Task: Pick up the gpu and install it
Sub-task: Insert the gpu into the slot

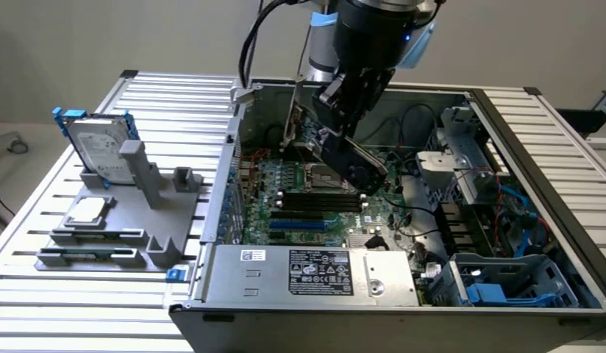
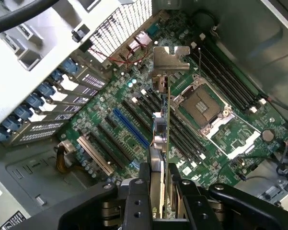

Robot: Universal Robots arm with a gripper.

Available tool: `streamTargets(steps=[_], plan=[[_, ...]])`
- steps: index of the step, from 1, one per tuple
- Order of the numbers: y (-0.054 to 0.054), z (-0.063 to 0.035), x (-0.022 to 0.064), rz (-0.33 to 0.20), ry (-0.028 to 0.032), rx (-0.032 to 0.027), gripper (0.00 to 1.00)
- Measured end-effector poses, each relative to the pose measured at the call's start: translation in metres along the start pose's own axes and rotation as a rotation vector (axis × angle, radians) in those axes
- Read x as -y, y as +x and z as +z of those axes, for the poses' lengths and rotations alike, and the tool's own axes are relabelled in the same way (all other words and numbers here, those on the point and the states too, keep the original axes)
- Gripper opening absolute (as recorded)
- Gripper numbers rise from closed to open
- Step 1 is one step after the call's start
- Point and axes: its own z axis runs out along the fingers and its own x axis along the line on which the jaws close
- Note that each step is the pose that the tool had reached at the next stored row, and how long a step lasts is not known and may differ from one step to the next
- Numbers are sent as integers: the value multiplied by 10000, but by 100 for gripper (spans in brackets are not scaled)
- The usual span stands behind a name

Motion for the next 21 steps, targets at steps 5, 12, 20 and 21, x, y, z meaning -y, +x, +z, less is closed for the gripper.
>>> streamTargets(steps=[5,12,20,21], plan=[[-2,37,2,-908,45,-35,26],[-5,91,6,-2182,115,-83,26],[-9,161,12,-3641,173,-100,26],[-10,168,12,-3817,171,-90,26]])
